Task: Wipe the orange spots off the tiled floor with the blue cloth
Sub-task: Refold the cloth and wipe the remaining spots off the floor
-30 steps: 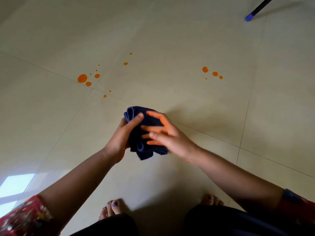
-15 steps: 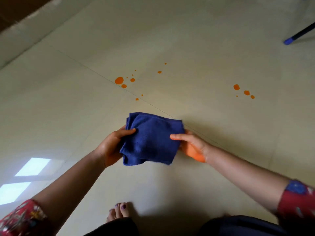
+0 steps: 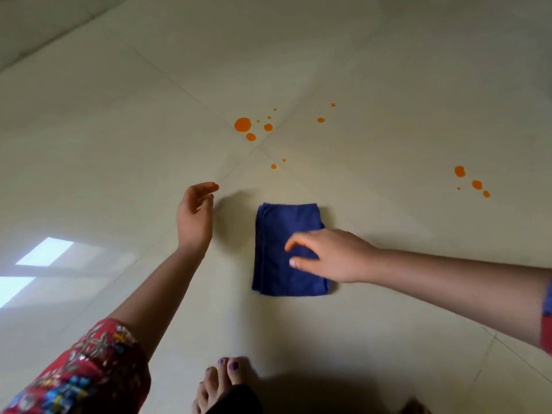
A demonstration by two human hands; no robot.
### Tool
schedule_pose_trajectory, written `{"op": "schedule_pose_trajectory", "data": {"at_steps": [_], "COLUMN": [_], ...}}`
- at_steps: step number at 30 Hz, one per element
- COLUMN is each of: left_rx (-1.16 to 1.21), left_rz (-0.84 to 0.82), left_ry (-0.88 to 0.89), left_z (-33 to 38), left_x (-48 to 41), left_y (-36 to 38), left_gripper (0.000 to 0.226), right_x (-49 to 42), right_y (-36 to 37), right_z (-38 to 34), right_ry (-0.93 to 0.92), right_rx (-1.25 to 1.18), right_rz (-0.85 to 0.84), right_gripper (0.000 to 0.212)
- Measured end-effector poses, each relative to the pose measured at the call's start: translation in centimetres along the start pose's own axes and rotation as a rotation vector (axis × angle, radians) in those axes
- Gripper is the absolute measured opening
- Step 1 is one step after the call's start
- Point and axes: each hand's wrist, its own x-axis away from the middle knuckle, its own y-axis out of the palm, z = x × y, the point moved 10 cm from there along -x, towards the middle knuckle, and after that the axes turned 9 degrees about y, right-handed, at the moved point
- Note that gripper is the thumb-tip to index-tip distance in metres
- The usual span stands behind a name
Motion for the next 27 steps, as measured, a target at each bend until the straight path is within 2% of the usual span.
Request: {"op": "schedule_pose_trajectory", "data": {"at_steps": [2,6,9,12,14,17,18,19,20,23,24,25,27], "left_rx": [-0.120,-0.323,-0.565,-0.711,-0.779,-0.831,-0.840,-0.851,-0.865,-0.900,-0.907,-0.911,-0.911], "left_rz": [0.006,0.009,-0.060,-0.069,-0.073,-0.098,-0.109,-0.114,-0.114,-0.114,-0.118,-0.131,-0.144], "left_ry": [0.037,0.182,0.354,0.348,0.333,0.336,0.341,0.346,0.349,0.335,0.334,0.338,0.341], "left_z": [-1.1,-1.6,-1.1,-1.8,-2.4,-3.2,-3.2,-3.1,-3.1,-3.1,-3.2,-3.3,-3.3], "left_x": [-0.6,-1.5,-3.1,-4.7,-5.1,-5.4,-5.3,-5.2,-5.3,-5.2,-5.3,-5.3,-5.5], "left_y": [-0.9,-2.1,-1.7,-1.9,-2.1,-2.1,-1.9,-1.7,-1.5,-1.4,-1.4,-1.3,-1.1], "left_gripper": [0.027,0.034,0.039,0.043,0.045,0.049,0.050,0.051,0.052,0.053,0.053,0.053,0.053], "right_x": [-2.0,-4.7,-5.5,-6.5,-7.2,-9.7,-10.7,-12.1,-13.7,-15.4,-14.9,-14.1,-12.9], "right_y": [0.8,6.5,6.1,4.4,4.2,5.0,4.7,3.8,2.0,-2.5,-2.3,-1.2,1.7], "right_z": [-0.3,-0.3,1.3,3.2,1.4,-4.9,-6.0,-6.1,-5.3,0.4,0.8,0.0,-4.5], "right_ry": [0.057,0.331,0.460,0.570,0.451,-0.054,-0.187,-0.244,-0.212,0.179,0.249,0.253,0.077], "right_rx": [-0.002,0.041,0.061,0.001,0.054,0.260,0.329,0.375,0.378,0.172,0.139,0.135,0.176], "right_rz": [0.236,0.357,0.556,0.654,0.683,0.598,0.572,0.564,0.580,0.669,0.693,0.702,0.675], "right_gripper": [0.040,0.066,0.065,0.055,0.054,0.052,0.051,0.051,0.052,0.055,0.056,0.055,0.053]}}
